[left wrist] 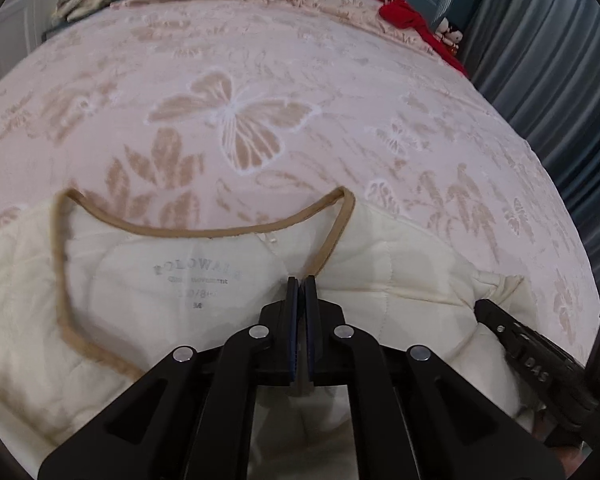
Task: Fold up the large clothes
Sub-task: 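Grasp the jacket beside the zipper with the left tool, fold, release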
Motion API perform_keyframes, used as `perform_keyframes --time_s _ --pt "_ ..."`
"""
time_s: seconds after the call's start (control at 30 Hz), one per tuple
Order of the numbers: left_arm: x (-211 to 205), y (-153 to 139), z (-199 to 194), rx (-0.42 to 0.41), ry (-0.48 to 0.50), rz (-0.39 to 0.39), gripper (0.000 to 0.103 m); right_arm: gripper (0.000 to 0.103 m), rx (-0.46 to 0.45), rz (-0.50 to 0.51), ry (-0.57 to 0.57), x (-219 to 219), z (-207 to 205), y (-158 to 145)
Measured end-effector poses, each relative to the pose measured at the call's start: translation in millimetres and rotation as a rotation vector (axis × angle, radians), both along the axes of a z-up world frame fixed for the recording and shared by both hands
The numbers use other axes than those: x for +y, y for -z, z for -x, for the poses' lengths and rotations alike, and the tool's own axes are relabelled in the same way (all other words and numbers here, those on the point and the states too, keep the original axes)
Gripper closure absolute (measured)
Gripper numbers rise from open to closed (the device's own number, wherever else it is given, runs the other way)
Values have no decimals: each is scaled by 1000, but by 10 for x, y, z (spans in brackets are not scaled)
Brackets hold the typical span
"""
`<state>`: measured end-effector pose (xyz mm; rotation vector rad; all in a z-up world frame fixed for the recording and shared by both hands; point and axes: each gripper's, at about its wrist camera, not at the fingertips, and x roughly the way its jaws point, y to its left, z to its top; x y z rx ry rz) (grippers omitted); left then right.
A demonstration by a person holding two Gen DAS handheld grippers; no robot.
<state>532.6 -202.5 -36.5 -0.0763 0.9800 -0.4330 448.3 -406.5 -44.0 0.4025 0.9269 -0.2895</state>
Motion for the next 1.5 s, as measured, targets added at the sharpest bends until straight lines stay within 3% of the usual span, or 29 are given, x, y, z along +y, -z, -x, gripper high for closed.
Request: perform_keyframes --time_s 0.03,0.07,0.1,0.13,0.23,0.3,0.43,0.63,0.8,1.0,1.07,1.1,1.13,1.17,1.2,1.23,1.27,1.3,1.33,1.4,1.5 --pt "68 -70 32 -15 -22 13 99 96 -19 36 0 69 50 -144" --pt "245 -196 94 -29 -36 87 99 90 -55 44 -18 138 103 -258" --pt "441 -297 141 -34 -49 152 99 90 -100 41 -61 271 150 -416" --pt "638 -370 175 -39 -78 162 99 90 -115 33 -117 440 141 -530" --pt "1026 -386 185 -50 -148 88 100 91 -92 7 -269 980 -7 -594" --pt "1178 -244 148 -17 -169 10 101 93 -64 -10 -329 1277 -121 -496" --pt "1204 -34 128 26 -140 -19 101 93 19 11 -378 1652 -269 -138" --pt "1174 164 128 -3 -132 -25 101 101 -19 -7 -350 1599 -257 48" --pt "993 206 184 -76 -127 -131 103 101 -37 78 -349 1730 -234 65" --pt "1044 241 161 -98 -151 -100 103 103 -93 122 -306 1724 -219 70" --pt "1070 209 169 -97 -163 -88 101 103 -121 104 -224 1596 -166 11" --pt "1135 158 179 -91 -187 -70 99 103 -139 105 -125 1454 -80 -65" --pt "1210 102 198 -89 -222 -56 99 96 -164 78 -49 1310 35 -156" --pt "1360 -20 255 -94 -295 -42 97 90 -176 52 -11 1219 141 -233" --pt "1535 -159 357 -104 -350 -2 76 87 -187 22 -13 1152 247 -319" --pt "1679 -284 474 -116 -350 60 63 87 -196 -3 -52 1125 364 -410" --pt "1841 -449 667 -134 -324 118 42 86 -198 -6 -104 1115 532 -508" --pt "1959 -579 872 -155 -306 130 31 79 -198 8 -164 1117 827 -623" --pt "2081 -681 1091 -171 -287 120 27 65 -195 19 -189 1111 993 -667" --pt "2269 -779 1475 -161 -244 75 22 47 -177 53 -227 1067 1549 -772" --pt "2664 -750 2223 -90 -206 5 20 38 -136 71 -234 866 2512 -841"
